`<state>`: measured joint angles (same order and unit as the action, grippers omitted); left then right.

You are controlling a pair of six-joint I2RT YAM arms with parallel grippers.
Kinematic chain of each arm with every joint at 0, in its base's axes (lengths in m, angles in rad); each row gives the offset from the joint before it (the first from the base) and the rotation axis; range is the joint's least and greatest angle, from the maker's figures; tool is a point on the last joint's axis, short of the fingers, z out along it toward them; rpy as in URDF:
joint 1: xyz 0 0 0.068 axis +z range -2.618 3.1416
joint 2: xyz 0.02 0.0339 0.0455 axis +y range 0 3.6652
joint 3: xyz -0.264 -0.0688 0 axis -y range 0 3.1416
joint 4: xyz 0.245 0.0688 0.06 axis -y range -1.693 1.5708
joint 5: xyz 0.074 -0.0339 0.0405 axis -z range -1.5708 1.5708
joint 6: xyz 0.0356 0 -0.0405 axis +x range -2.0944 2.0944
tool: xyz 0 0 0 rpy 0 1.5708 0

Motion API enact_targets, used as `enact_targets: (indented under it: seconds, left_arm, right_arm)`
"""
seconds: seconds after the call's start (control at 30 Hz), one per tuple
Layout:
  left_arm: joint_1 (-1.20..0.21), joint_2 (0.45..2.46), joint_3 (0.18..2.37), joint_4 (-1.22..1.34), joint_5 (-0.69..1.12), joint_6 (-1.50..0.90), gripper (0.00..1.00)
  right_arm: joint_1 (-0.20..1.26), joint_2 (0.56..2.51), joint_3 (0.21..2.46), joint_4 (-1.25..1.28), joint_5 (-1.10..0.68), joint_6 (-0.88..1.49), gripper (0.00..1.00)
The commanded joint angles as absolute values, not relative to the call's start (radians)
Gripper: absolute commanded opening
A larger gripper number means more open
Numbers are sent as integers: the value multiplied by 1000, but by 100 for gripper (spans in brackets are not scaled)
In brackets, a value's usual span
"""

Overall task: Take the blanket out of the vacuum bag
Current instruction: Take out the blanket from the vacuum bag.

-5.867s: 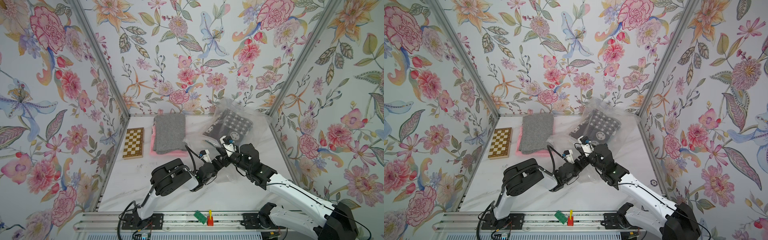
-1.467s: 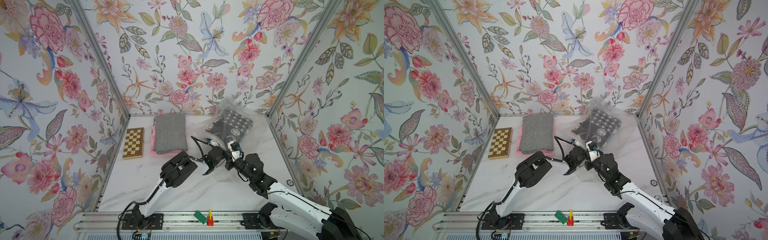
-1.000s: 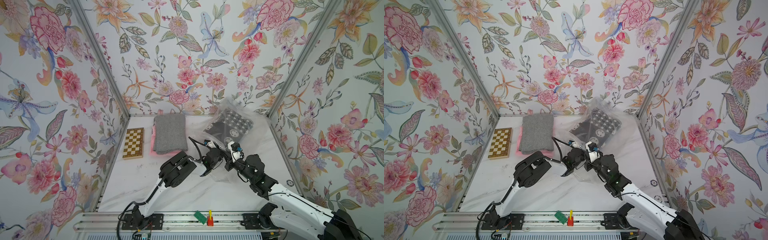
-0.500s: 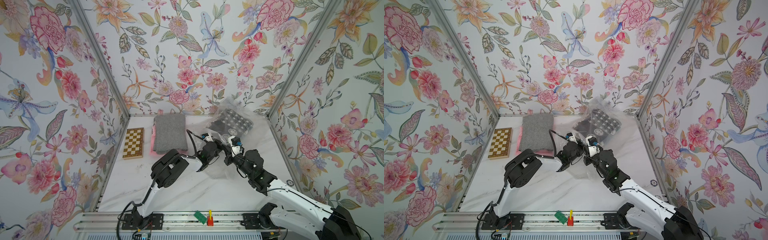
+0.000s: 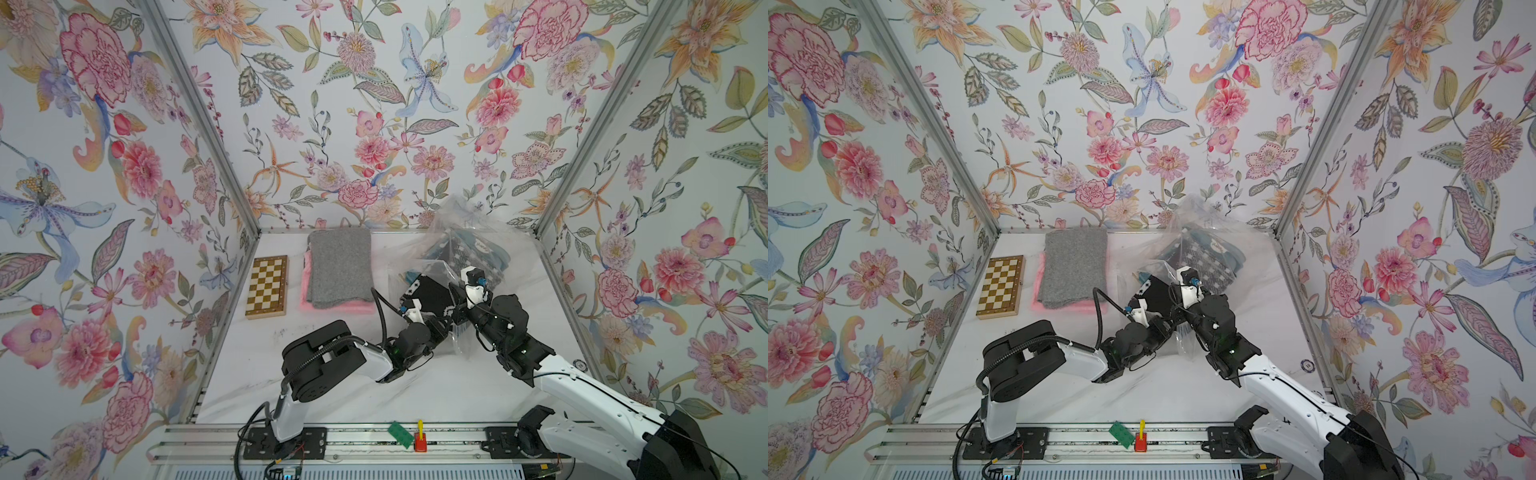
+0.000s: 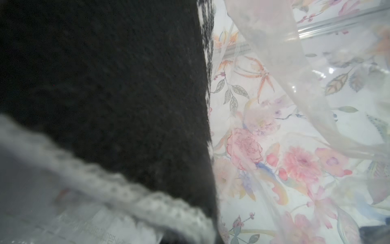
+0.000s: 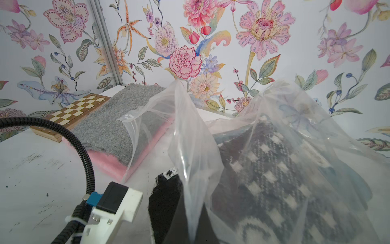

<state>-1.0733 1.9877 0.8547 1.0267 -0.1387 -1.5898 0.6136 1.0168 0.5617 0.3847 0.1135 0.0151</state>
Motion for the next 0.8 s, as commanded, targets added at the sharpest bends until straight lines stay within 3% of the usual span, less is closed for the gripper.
enact_targets:
  seconds: [0.0,0.07,0.13,0.33,0.77]
  left_arm:
    - [-1091,2019,814,1185,-195,-1601,25]
    - [-1097,2053,784,1277,-224,-1638,46]
    - [-1104,2081,773,1318,-247,-1685,60]
    - [-1111,2115,778,1314,-321,-1754,81]
    - [-1099,2175,816,1190,-418,-1947,83]
  right_arm:
    - [604,1005,551,385,112,20,0]
    - [603,998,543,386,100,24,0]
    - [602,996,539,389,95,28,0]
    - [597,989,528,393,85,32,0]
    - [584,969,505,401,71,39,0]
